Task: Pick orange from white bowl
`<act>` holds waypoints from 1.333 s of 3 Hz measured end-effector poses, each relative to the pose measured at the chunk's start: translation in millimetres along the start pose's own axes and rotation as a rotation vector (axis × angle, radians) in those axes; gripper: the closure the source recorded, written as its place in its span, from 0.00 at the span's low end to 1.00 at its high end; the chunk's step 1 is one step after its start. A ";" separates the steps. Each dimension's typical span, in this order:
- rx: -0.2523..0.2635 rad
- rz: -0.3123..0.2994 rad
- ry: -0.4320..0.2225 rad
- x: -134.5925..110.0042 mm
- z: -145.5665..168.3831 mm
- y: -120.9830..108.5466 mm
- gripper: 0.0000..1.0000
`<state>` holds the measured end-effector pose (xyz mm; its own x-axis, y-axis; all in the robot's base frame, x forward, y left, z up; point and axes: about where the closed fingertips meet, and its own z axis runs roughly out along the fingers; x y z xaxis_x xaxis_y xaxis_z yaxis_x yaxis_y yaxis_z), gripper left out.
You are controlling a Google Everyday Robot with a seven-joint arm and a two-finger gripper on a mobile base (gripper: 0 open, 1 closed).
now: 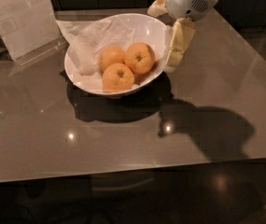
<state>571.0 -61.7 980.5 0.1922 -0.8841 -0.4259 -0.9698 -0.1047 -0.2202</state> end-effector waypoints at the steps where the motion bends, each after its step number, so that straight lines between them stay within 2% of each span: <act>1: 0.009 0.016 -0.026 2.3 5.6 0.0 0.00; 2: -0.003 -0.012 -0.079 -4.6 23.6 -16.5 0.00; 3: -0.052 -0.041 -0.121 -13.1 50.6 -33.1 0.18; 4: -0.044 -0.039 -0.124 -13.9 52.6 -36.0 0.34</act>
Offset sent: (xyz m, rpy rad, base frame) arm 0.0399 0.0305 -0.0252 0.1238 0.0193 0.0826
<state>611.2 -21.7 948.2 0.2445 -0.8161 -0.5237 -0.9663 -0.1602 -0.2015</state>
